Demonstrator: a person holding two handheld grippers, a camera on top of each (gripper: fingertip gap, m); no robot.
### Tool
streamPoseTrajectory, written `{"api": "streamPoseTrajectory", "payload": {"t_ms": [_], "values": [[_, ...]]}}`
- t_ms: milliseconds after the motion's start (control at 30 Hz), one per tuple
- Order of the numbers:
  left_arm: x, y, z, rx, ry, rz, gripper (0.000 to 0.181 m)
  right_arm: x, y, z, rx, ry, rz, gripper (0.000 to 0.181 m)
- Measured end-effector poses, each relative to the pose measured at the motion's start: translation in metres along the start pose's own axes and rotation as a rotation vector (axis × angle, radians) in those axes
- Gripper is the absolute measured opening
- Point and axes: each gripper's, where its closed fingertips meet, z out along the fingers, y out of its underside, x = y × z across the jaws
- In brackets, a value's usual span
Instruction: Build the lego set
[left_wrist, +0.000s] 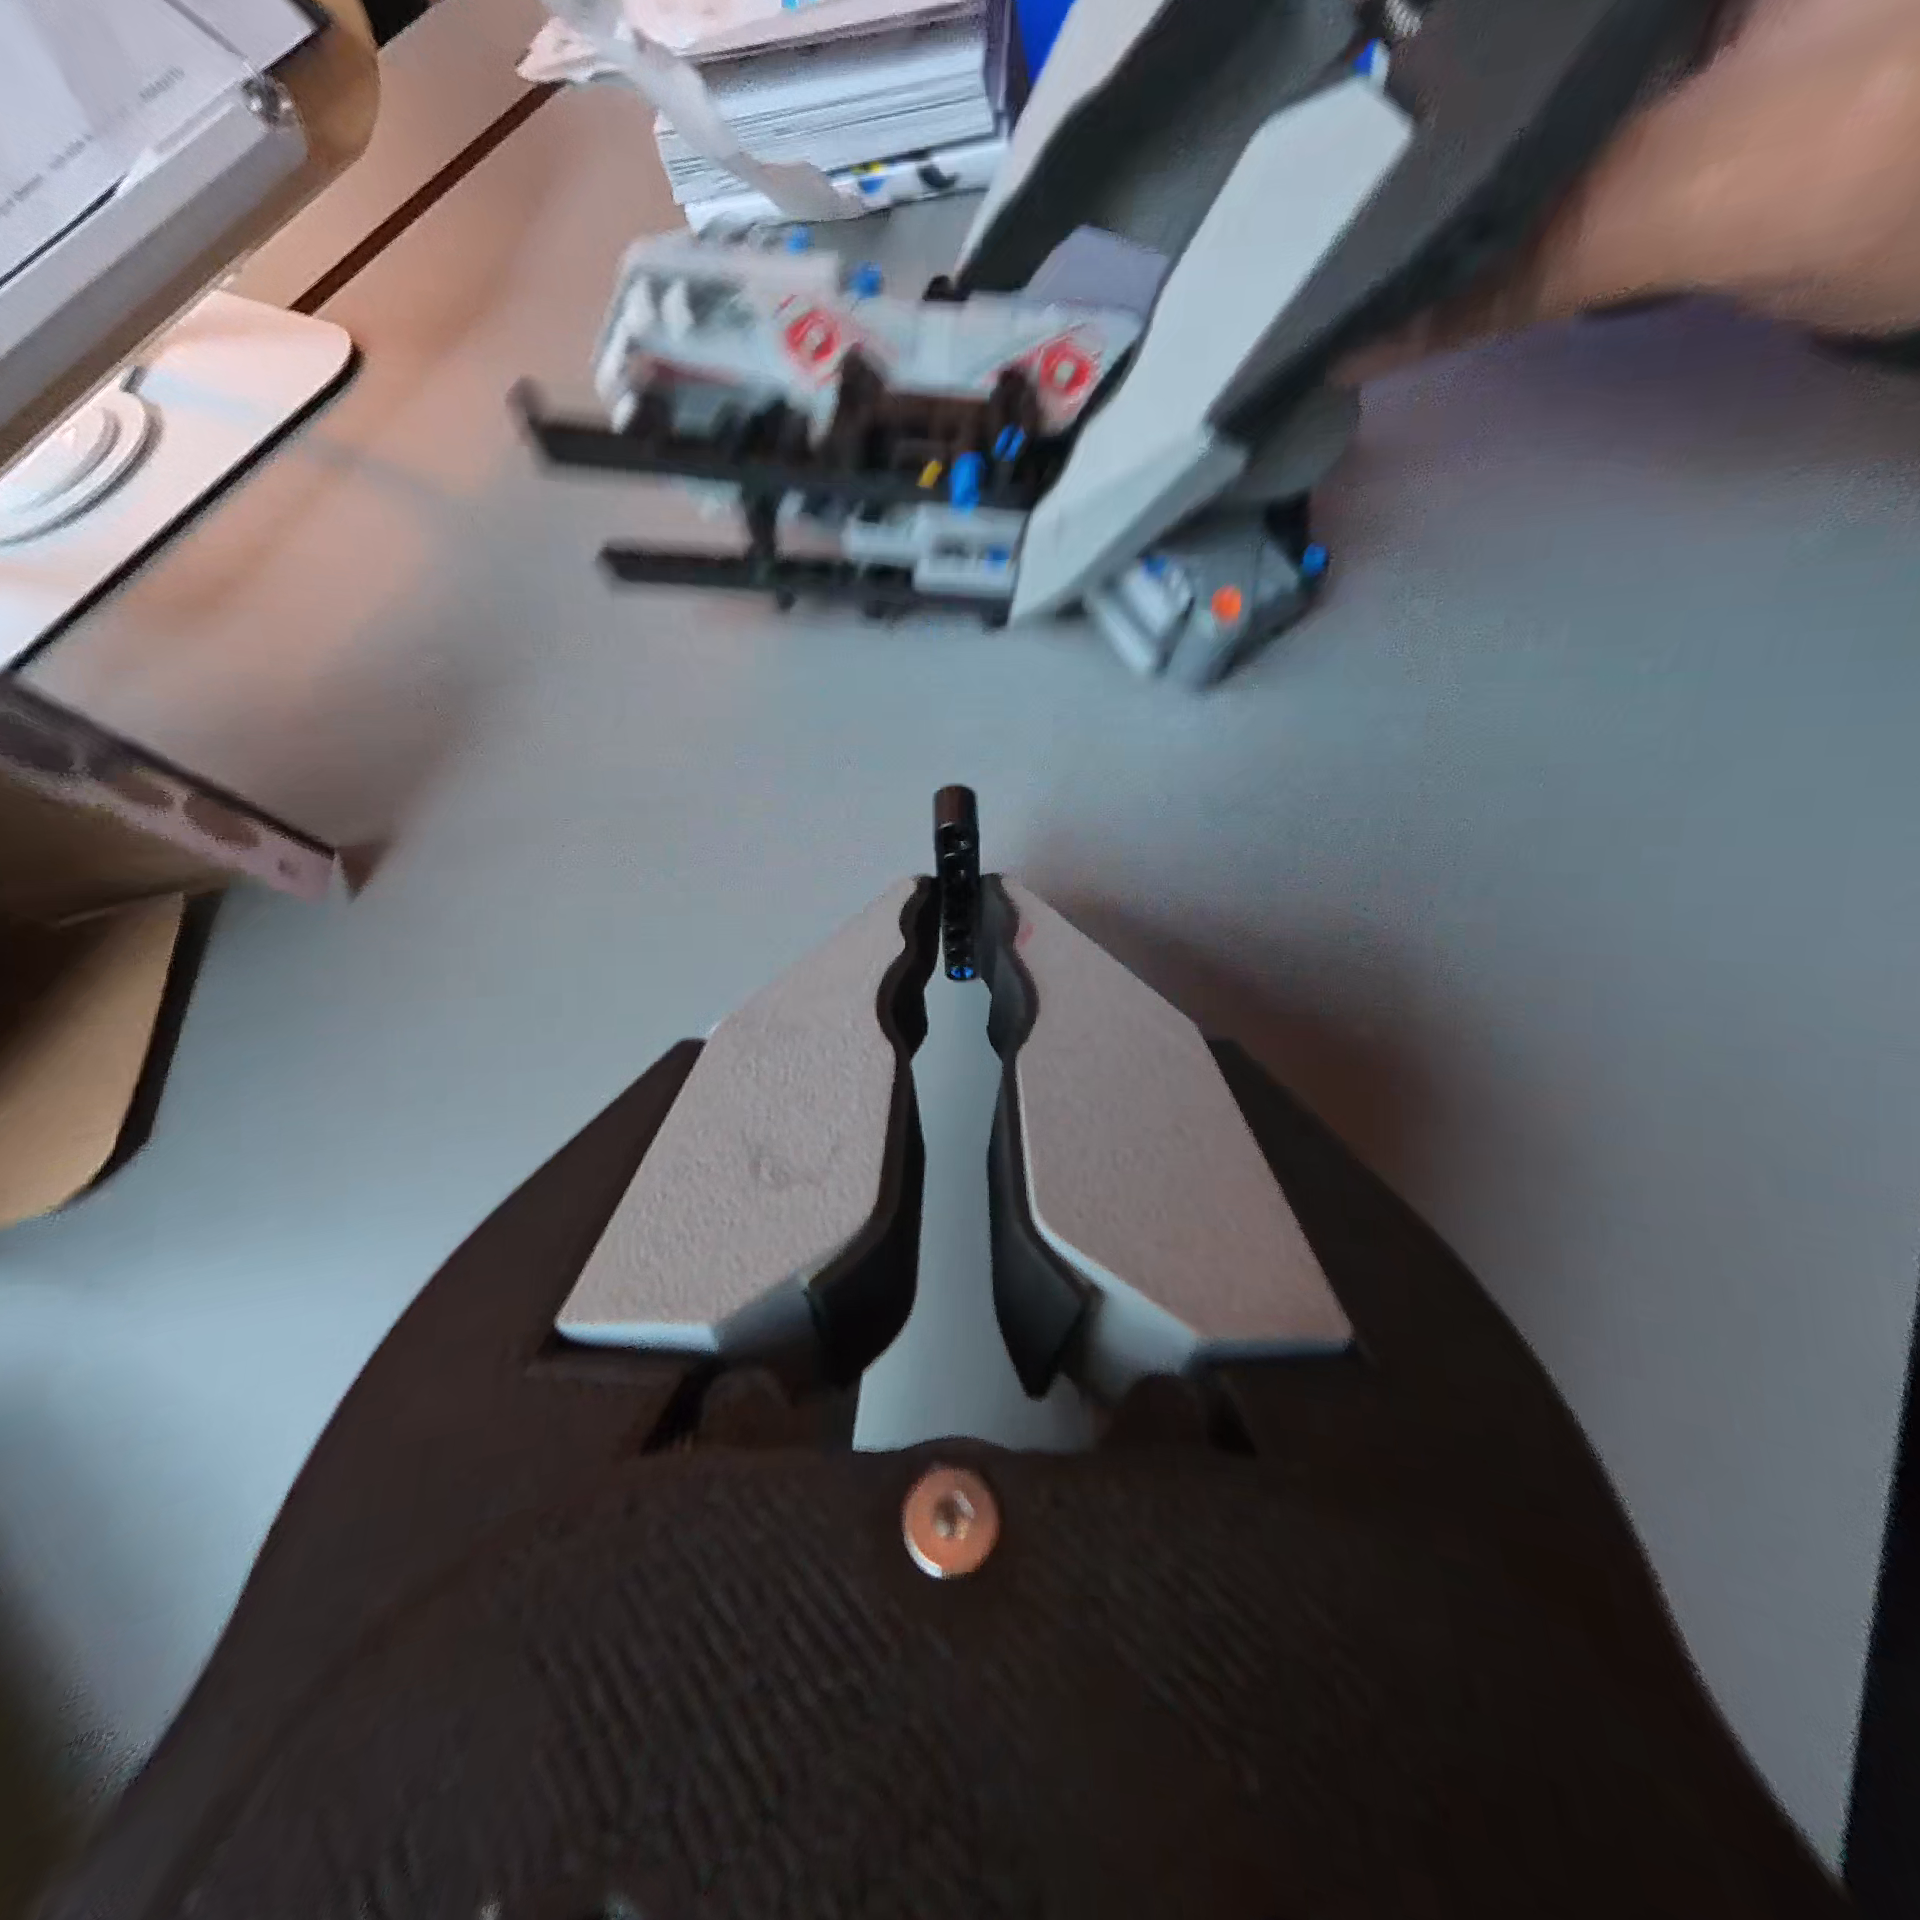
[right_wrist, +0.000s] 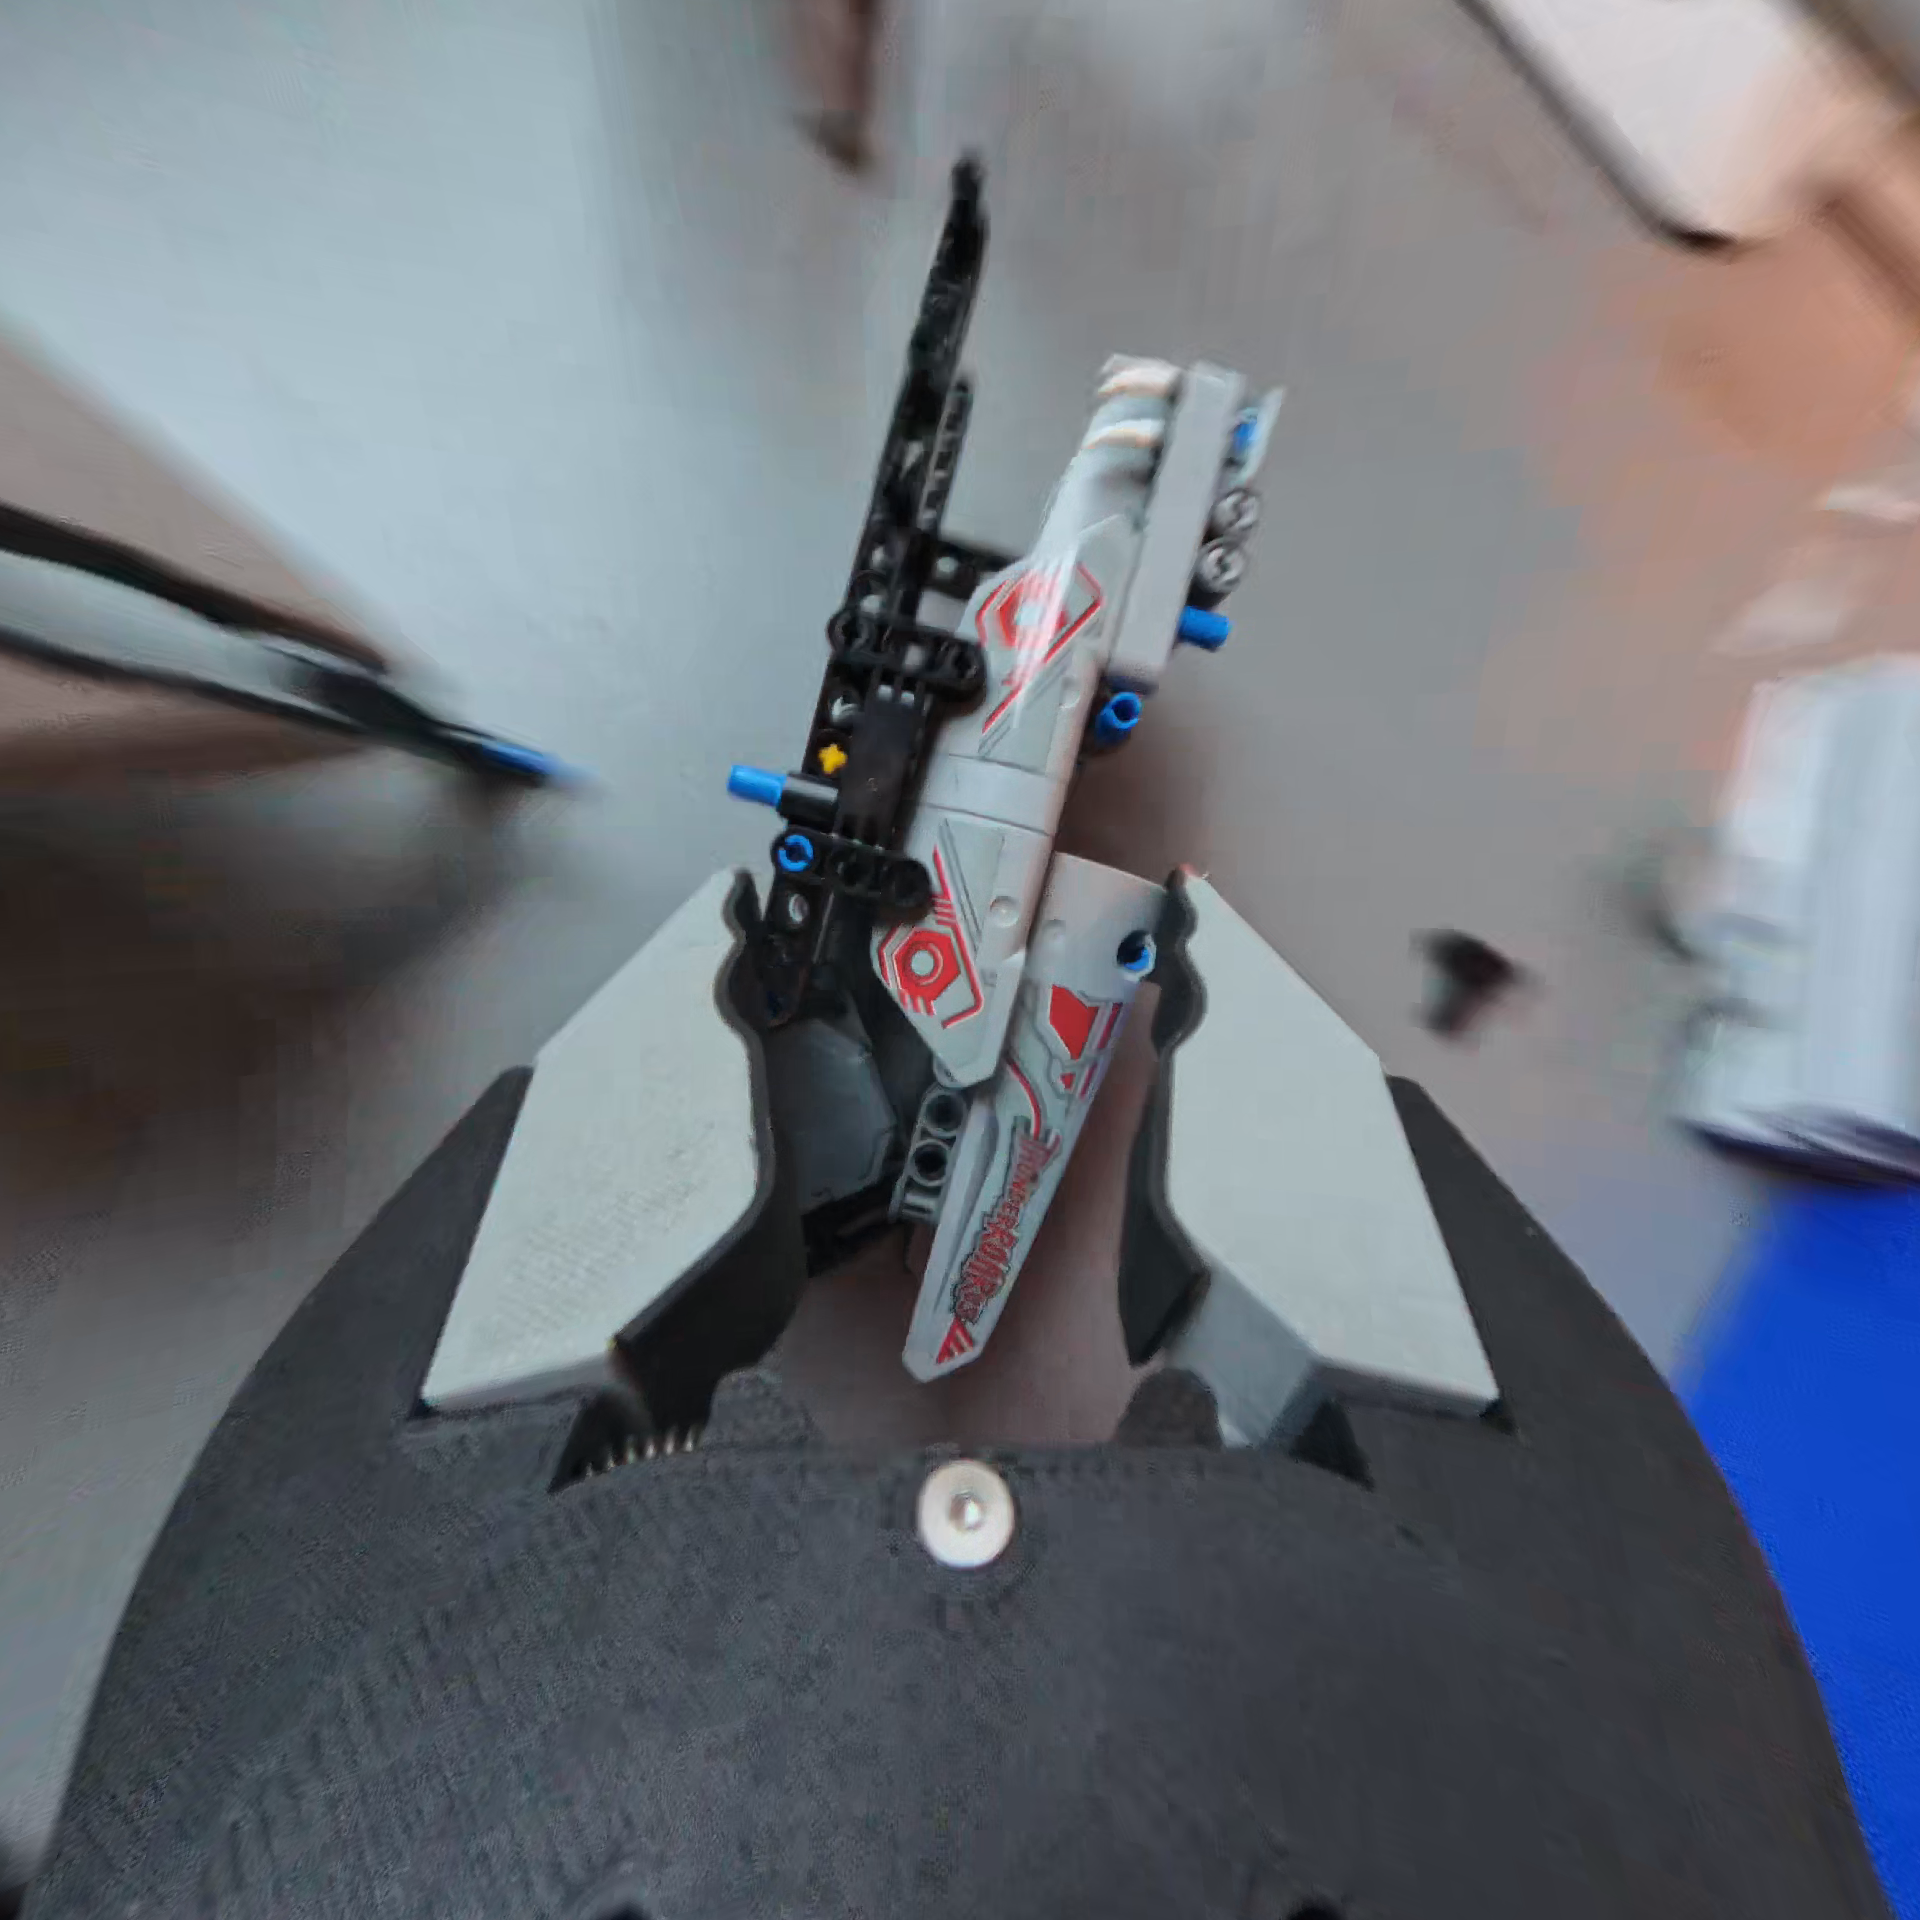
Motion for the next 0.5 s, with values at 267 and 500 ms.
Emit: {"api": "streamPoseTrajectory", "payload": {"t_ms": [267, 500], "values": [[-0.003, -0.011, -0.011, 0.114, 0.114, -0.142, 0.005, -0.041, -0.013, -0.004, 0.088, -0.311, 0.107, 0.075], [-0.002, -0.032, -0.027, 0.295, 0.304, -0.331, 0.005, -0.056, -0.019, -0.011, 0.088, -0.381, 0.027, 0.076]]}}
